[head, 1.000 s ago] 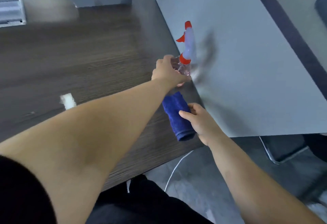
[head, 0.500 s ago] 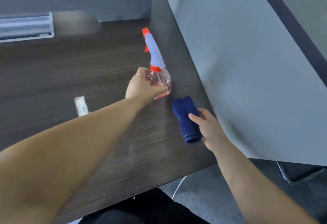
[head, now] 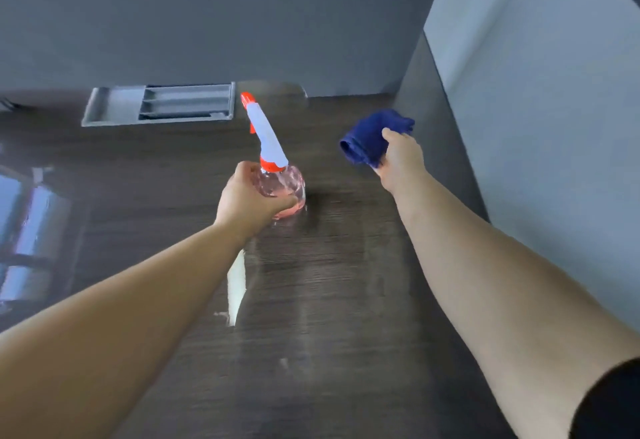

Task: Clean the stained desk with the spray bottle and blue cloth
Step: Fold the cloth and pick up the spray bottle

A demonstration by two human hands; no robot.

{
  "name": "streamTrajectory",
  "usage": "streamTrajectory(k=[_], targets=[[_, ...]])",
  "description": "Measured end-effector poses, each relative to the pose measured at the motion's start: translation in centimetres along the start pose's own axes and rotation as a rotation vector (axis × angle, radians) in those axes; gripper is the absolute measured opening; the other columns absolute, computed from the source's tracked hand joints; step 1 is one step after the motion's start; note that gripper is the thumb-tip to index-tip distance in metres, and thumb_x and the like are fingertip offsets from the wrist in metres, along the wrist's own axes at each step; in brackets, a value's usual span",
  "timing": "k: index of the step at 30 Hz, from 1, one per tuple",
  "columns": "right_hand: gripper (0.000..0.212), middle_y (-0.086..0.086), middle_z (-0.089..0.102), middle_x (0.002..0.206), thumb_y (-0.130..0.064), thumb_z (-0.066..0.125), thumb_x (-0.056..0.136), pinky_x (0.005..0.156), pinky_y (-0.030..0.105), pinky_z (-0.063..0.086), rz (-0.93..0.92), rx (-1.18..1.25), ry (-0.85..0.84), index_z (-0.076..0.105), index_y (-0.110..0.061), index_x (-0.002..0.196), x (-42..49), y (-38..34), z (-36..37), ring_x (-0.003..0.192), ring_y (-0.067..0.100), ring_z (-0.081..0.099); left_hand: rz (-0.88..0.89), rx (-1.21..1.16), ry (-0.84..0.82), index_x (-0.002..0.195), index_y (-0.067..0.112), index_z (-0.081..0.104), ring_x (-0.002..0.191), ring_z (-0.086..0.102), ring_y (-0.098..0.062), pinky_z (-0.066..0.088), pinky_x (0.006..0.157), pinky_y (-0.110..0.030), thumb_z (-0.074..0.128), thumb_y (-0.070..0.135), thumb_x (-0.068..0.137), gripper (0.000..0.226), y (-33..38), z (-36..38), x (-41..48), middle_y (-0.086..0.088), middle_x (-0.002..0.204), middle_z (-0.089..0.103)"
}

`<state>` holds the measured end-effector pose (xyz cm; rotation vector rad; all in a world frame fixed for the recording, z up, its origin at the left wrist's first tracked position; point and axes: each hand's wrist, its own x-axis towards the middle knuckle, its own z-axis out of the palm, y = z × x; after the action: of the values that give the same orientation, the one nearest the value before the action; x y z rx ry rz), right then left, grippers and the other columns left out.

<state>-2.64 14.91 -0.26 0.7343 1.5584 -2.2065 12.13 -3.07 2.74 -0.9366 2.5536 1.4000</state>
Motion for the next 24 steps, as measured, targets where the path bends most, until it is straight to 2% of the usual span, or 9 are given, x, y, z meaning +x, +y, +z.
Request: streamTrajectory(k=[2, 4, 7, 9, 10, 13, 17, 21, 24], targets=[[0.014, 0.005, 0.058, 0.109, -0.009, 0.042, 0.097, 0.080, 0.035, 0.049, 0.101, -0.112, -0.031, 0.049, -0.016, 0.107, 1.6, -0.1, 0.4, 0.100, 0.024, 0.060, -0.030, -0.011, 0.015, 0.122, 0.021, 0.044, 0.098, 0.057, -0.014, 0.046, 0.078, -0.027, 0.080, 0.030, 0.065, 0.068, 0.2, 0.8, 0.8, 0.008, 0.108, 0.056], [0.020, 0.008, 0.060, 0.110, -0.010, 0.039, 0.097, 0.078, 0.034, 0.050, 0.097, -0.420, -0.079, 0.051, -0.012, 0.112, 1.9, 0.7, -0.1, 0.095, 0.024, 0.063, -0.058, -0.026, 0.025, 0.116, 0.026, 0.044, 0.098, 0.058, -0.013, 0.048, 0.084, -0.030, 0.080, 0.031, 0.063, 0.065, 0.4, 1.9, 1.2, 0.011, 0.105, 0.058], [0.023, 0.005, 0.062, 0.106, -0.021, 0.040, 0.097, 0.065, 0.031, 0.046, -0.444, -1.135, -0.001, 0.060, -0.013, 0.106, 2.5, 1.2, -1.7, 0.092, 0.024, 0.059, -0.079, -0.067, 0.031, 0.111, 0.029, 0.043, 0.092, 0.056, -0.009, 0.042, 0.077, -0.023, 0.080, 0.030, 0.065, 0.059, 1.1, 3.2, 1.6, 0.014, 0.099, 0.056], [0.028, 0.008, 0.056, 0.125, -0.025, 0.044, 0.096, 0.080, 0.038, 0.044, -0.833, -1.468, -0.005, 0.061, -0.015, 0.115, 4.0, 0.6, -2.9, 0.114, 0.030, 0.048, -0.089, -0.094, 0.036, 0.115, 0.027, 0.044, 0.090, 0.055, -0.007, 0.039, 0.073, -0.019, 0.080, 0.030, 0.066, 0.061, 1.8, 3.8, 1.9, 0.013, 0.101, 0.056], [0.033, 0.010, 0.048, 0.137, -0.027, 0.044, 0.097, 0.094, 0.044, 0.040, -0.920, -1.575, -0.095, 0.058, -0.015, 0.123, 4.9, 0.3, -3.2, 0.126, 0.033, 0.039, -0.090, -0.106, 0.038, 0.114, 0.027, 0.043, 0.087, 0.054, -0.004, 0.039, 0.069, -0.016, 0.080, 0.029, 0.066, 0.060, 2.1, 4.0, 2.0, 0.014, 0.099, 0.055], [0.047, 0.005, 0.018, 0.157, -0.037, 0.035, 0.100, 0.115, 0.049, 0.007, -0.860, -1.866, -0.421, 0.035, -0.023, 0.145, 7.8, 0.2, -3.8, 0.144, 0.033, 0.011, -0.087, -0.144, 0.063, 0.107, 0.030, 0.041, 0.085, 0.054, 0.000, 0.036, 0.063, -0.009, 0.081, 0.025, 0.066, 0.058, 3.0, 4.8, 2.5, 0.015, 0.099, 0.056], [0.054, 0.000, 0.000, 0.160, -0.047, 0.021, 0.100, 0.116, 0.047, 0.002, -0.856, -2.019, -0.356, 0.012, -0.030, 0.151, 9.8, 0.4, -3.1, 0.146, 0.028, 0.000, -0.113, -0.183, 0.118, 0.105, 0.032, 0.039, 0.094, 0.056, -0.007, 0.040, 0.069, -0.016, 0.082, 0.028, 0.064, 0.059, 4.1, 6.1, 3.5, 0.011, 0.108, 0.056], [0.055, 0.001, -0.004, 0.160, -0.048, 0.023, 0.100, 0.116, 0.049, -0.001, -0.653, -1.875, -0.228, 0.009, -0.031, 0.151, 10.7, 0.1, 0.4, 0.145, 0.029, -0.004, -0.133, -0.231, 0.183, 0.116, 0.026, 0.043, 0.099, 0.056, -0.011, 0.039, 0.070, -0.020, 0.081, 0.031, 0.064, 0.064, 5.4, 7.7, 5.1, 0.006, 0.118, 0.055], [0.057, 0.005, -0.001, 0.160, -0.045, 0.032, 0.099, 0.114, 0.052, -0.002, -0.745, -1.823, -0.239, 0.015, -0.028, 0.150, 10.4, 0.5, 0.2, 0.145, 0.034, -0.002, -0.137, -0.257, 0.229, 0.117, 0.023, 0.043, 0.098, 0.056, -0.011, 0.039, 0.068, -0.018, 0.079, 0.031, 0.065, 0.064, 6.6, 8.7, 6.8, 0.004, 0.118, 0.054]])
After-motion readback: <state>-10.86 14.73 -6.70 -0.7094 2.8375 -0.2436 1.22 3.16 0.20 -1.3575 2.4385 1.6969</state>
